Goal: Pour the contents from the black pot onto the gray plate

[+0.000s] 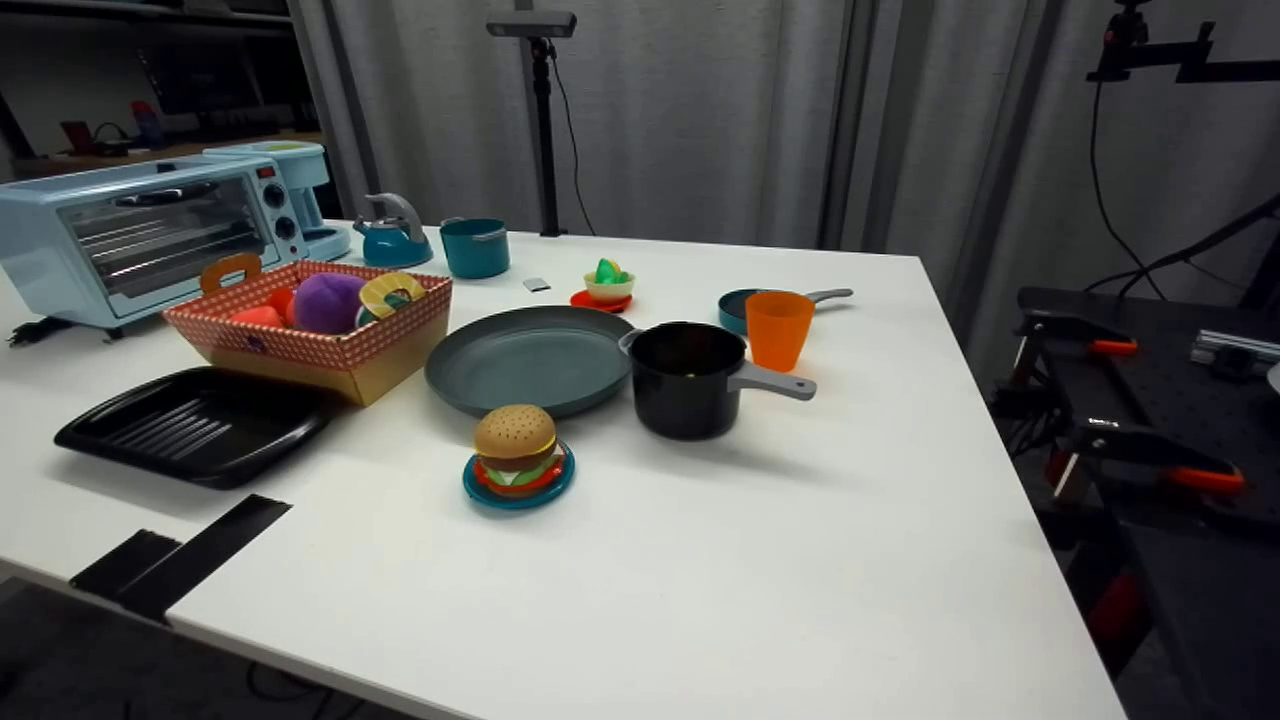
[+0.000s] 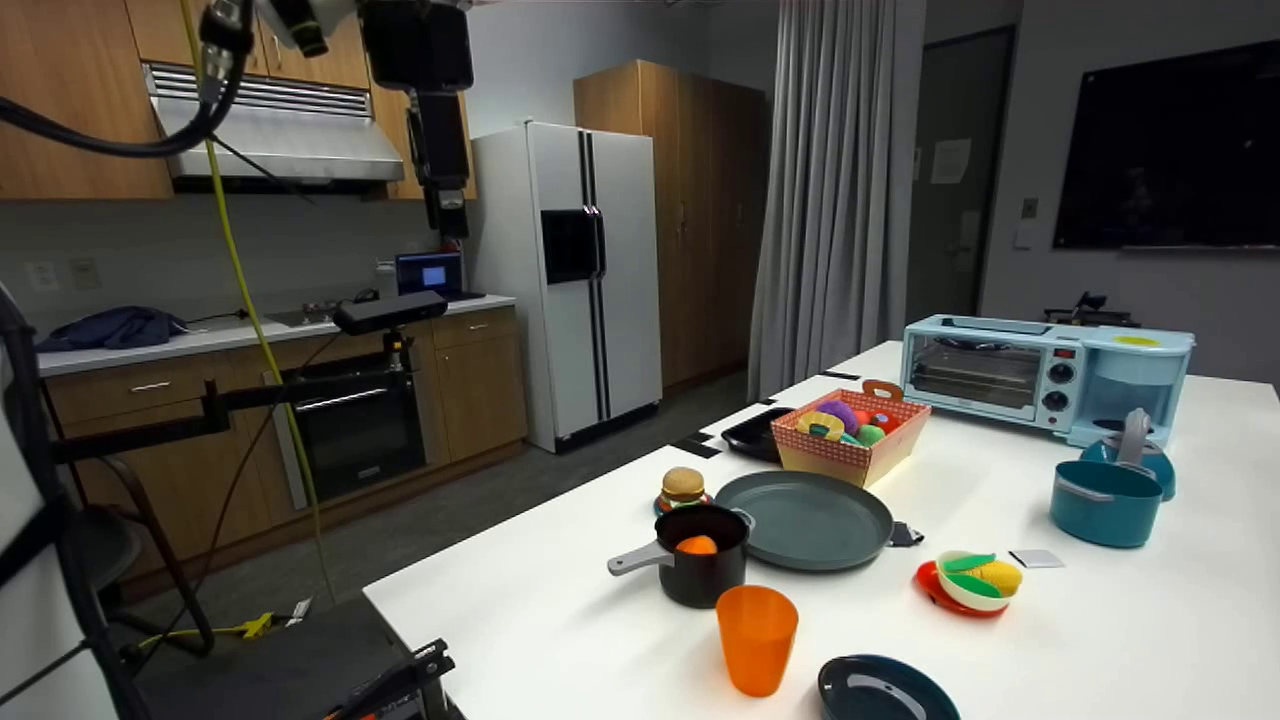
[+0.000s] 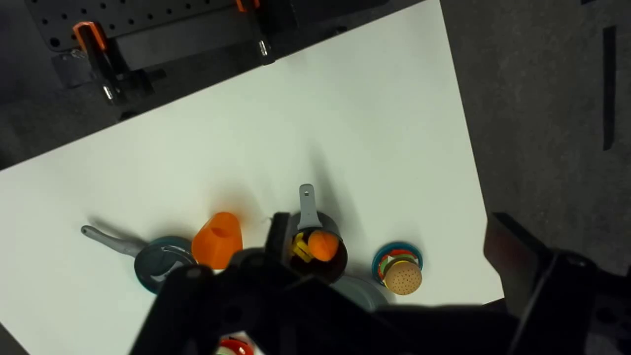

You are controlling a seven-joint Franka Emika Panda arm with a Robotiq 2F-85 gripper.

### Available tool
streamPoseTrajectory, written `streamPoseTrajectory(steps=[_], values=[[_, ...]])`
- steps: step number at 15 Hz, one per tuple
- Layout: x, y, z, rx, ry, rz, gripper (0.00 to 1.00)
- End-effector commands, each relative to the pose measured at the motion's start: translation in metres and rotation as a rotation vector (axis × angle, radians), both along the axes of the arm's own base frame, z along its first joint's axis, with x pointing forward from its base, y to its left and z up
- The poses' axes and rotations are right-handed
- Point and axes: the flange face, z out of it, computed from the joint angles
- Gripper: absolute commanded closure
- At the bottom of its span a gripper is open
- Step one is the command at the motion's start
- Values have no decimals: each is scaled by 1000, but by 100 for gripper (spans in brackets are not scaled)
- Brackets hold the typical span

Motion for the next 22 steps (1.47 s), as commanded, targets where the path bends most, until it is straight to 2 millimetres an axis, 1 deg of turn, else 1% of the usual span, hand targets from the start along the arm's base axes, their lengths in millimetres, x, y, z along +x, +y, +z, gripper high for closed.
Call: streamPoseTrajectory(steps=[1,11,14,17,22], values=[[0,0,1,0,1,0,0],[0,0,1,0,1,0,0],[5,-3,-14,-6,19,-11,0],[11,-2,-33,-8,59,-11,0],[18,6,-75,-23,133,25,0]])
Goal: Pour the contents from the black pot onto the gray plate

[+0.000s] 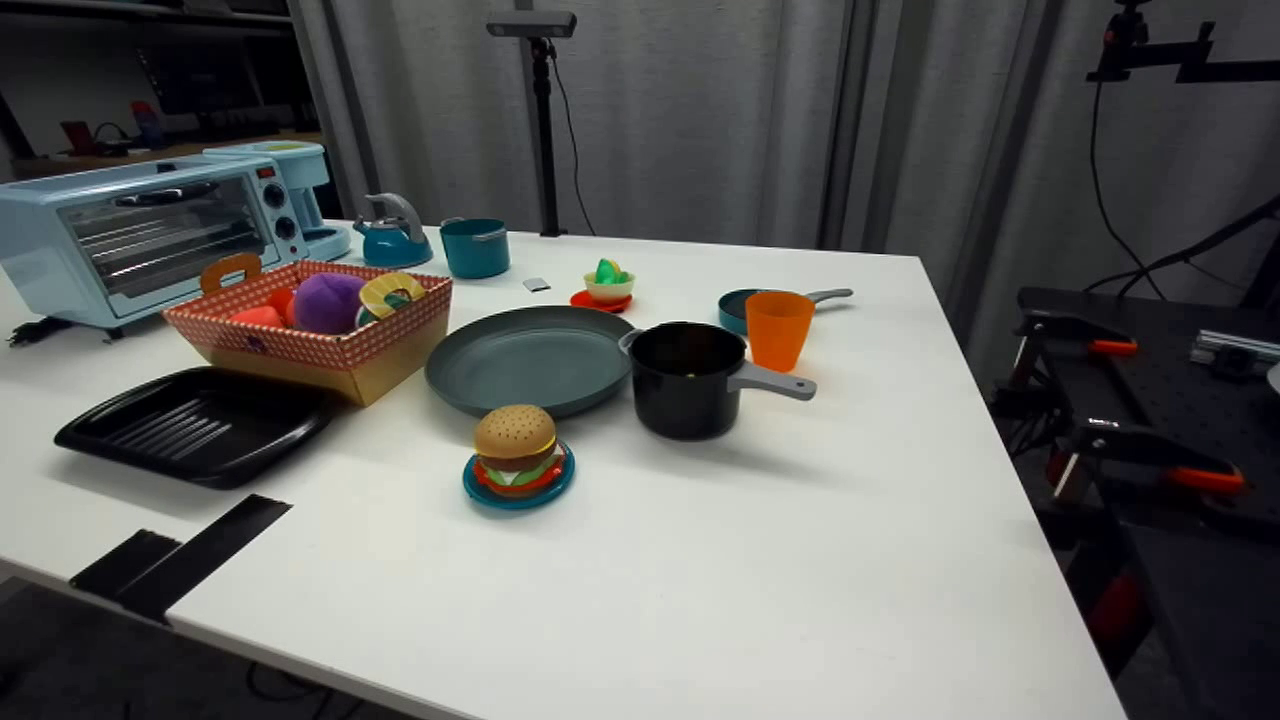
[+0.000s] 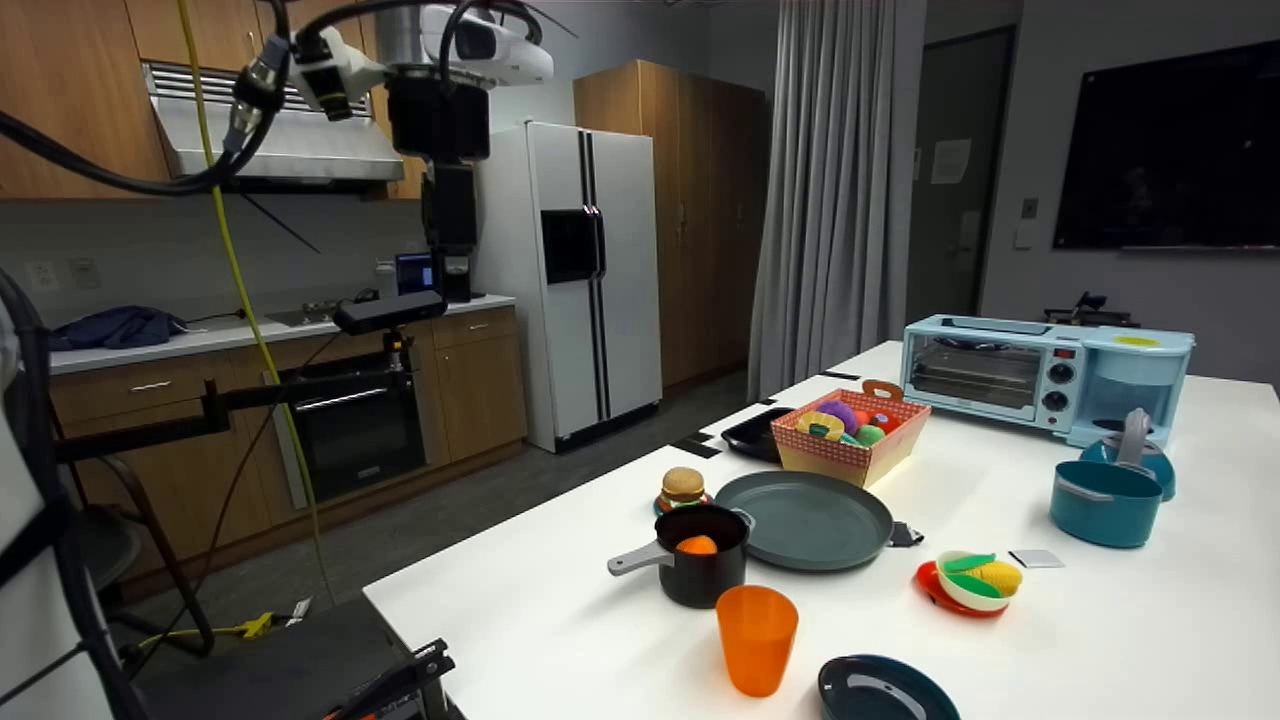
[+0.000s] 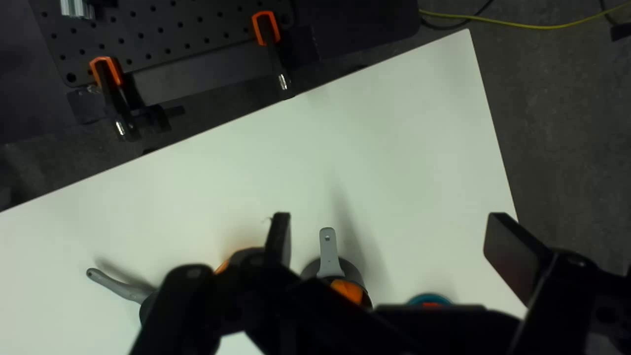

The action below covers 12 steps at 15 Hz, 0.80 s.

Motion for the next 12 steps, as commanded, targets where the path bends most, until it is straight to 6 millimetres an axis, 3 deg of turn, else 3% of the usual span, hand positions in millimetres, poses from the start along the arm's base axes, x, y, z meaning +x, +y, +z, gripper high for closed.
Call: streamPoseTrajectory(steps=[1,12], values=[[8,8,-31,5,24,33,0],[47,10,-127,1,62,151,0]])
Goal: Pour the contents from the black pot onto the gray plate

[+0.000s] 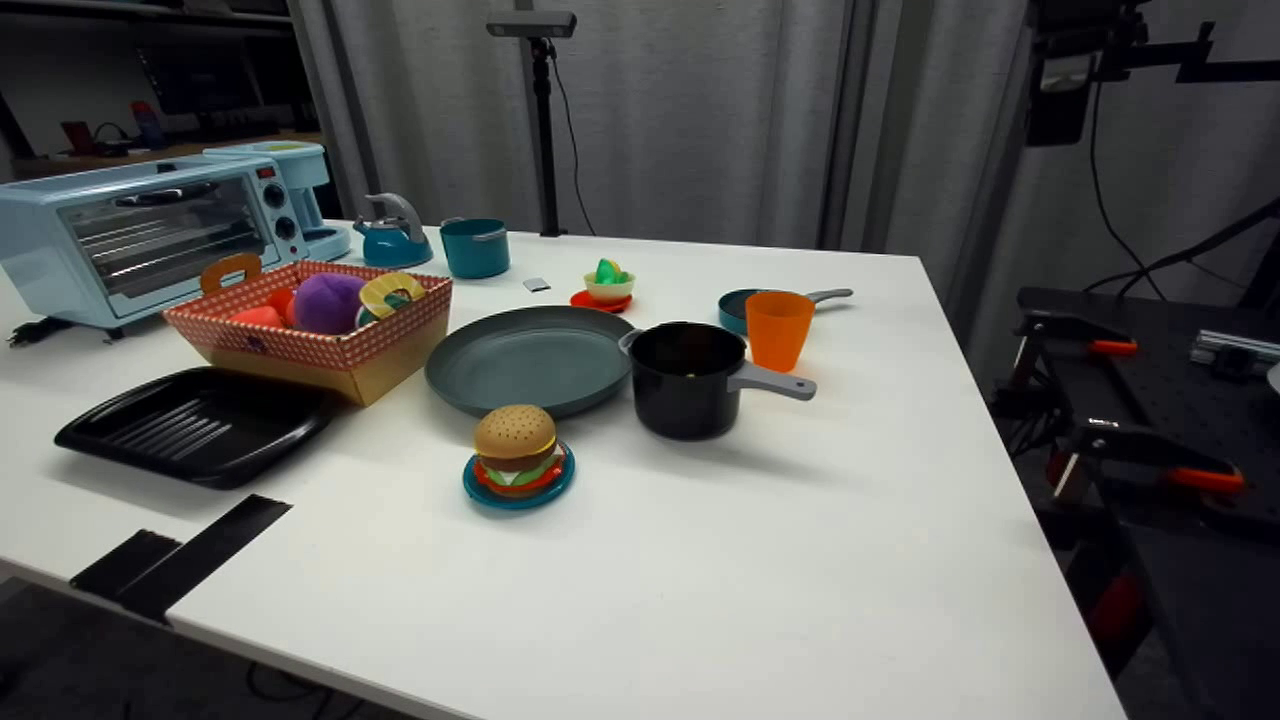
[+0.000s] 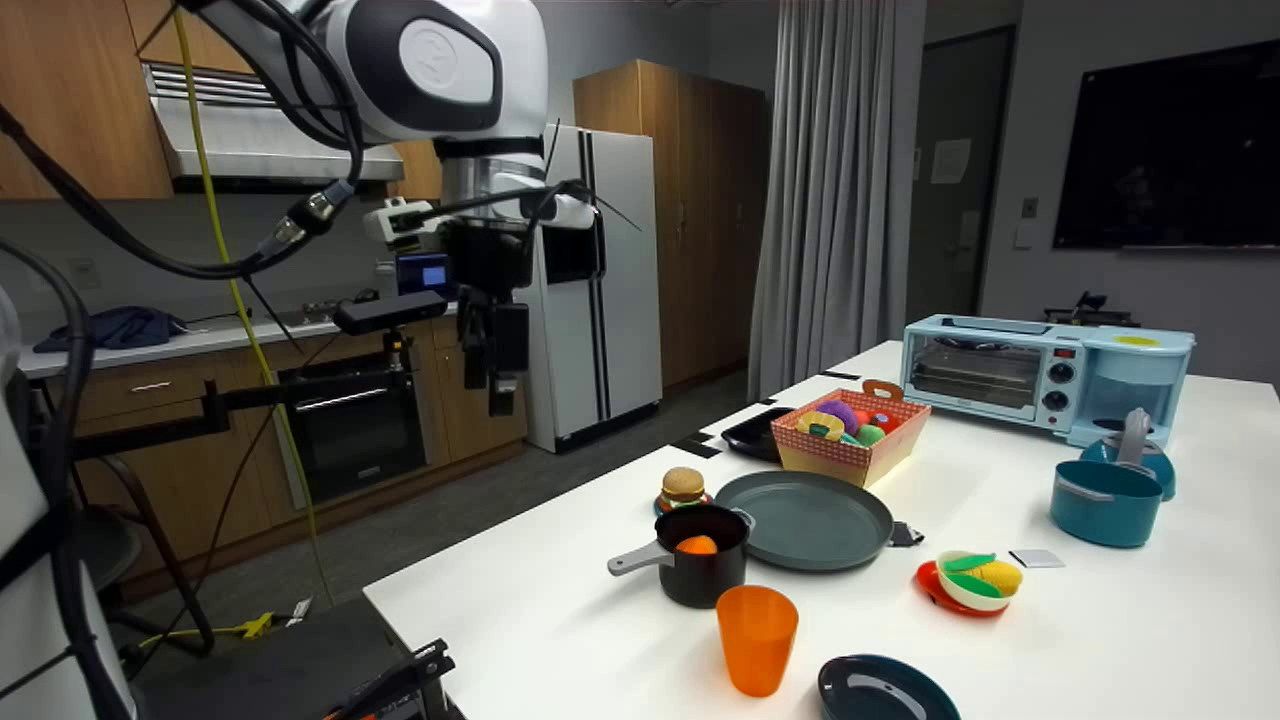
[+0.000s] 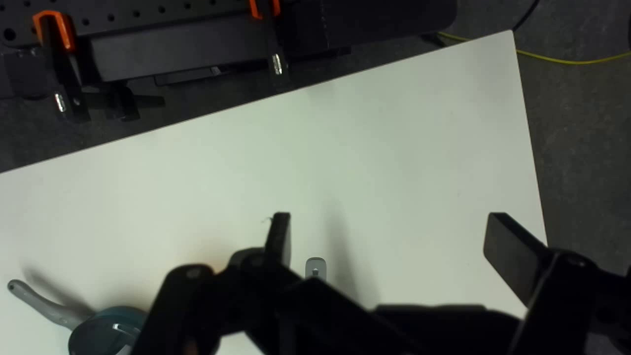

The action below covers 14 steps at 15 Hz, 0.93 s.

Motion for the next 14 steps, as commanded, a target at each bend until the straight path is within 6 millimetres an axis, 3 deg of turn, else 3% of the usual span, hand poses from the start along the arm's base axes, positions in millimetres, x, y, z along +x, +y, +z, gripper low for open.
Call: streamPoseTrajectory(steps=[1,8,14], values=[[15,-1,-32,7,3,58,0],[48,-11,-91,-9,1,142,0],[85,-2,-123,-59,0,237,0]])
